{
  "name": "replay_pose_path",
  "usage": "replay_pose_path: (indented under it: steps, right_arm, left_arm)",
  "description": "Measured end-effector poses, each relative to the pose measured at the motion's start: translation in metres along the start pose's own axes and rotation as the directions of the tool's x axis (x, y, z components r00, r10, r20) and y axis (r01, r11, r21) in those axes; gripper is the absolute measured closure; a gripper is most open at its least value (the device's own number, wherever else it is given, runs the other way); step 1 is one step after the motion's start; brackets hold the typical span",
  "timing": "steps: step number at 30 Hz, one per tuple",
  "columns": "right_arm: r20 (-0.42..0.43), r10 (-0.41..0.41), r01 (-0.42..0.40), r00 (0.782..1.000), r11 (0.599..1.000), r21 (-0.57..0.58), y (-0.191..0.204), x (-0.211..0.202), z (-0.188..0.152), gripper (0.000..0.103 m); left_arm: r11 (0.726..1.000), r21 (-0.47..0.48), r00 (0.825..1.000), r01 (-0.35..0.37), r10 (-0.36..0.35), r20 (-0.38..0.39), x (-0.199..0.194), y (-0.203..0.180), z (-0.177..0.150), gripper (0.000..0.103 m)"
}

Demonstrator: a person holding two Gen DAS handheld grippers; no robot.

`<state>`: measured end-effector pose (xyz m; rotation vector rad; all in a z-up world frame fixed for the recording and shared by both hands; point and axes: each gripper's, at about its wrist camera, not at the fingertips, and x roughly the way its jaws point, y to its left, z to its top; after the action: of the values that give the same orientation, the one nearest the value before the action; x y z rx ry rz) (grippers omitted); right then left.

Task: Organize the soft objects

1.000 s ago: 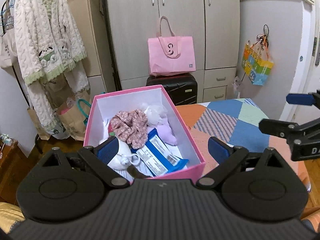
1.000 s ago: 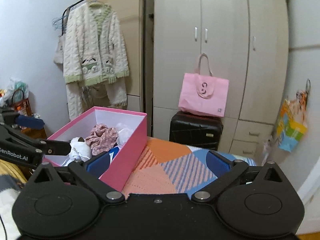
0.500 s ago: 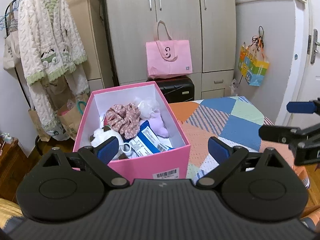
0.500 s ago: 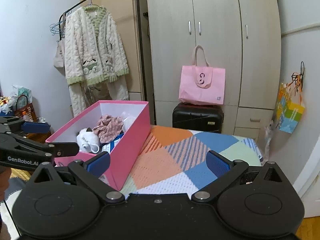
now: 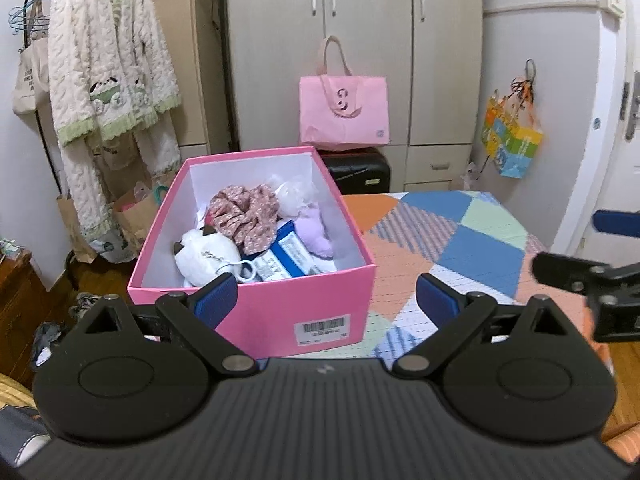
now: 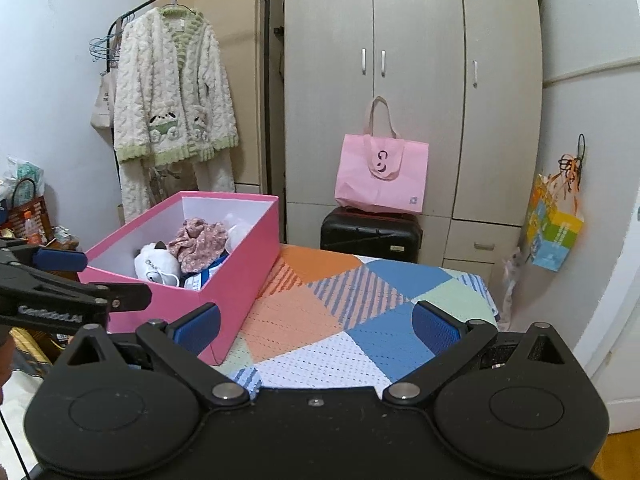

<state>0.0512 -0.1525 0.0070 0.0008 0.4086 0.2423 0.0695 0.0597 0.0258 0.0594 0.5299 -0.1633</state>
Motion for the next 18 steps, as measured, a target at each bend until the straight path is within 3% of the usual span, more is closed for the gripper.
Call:
replay_pose_path:
  steps: [6, 10, 18]
  right_arm:
    - [0.008, -0.024, 0.024, 1.000, 1.000, 0.005, 0.001, -0.003, -0.001, 0.000]
    - [0.005, -0.041, 0.041, 0.999, 0.999, -0.001, 0.003, -0.004, -0.002, 0.000]
    - [0.003, -0.065, 0.065, 0.998, 0.998, -0.019, 0.010, -0.004, -0.006, 0.000]
  left_arm:
    - [1.000, -0.006, 0.999, 0.000, 0.000, 0.032, -0.010, -0.006, -0.003, 0.006]
    - [1.000, -0.009, 1.000, -0.014, 0.014, 0.017, -0.006, -0.009, -0.005, 0.001]
    - [0.999, -0.038, 1.000, -0.002, 0.002, -0.005, 0.002, -0.010, -0.011, 0.001]
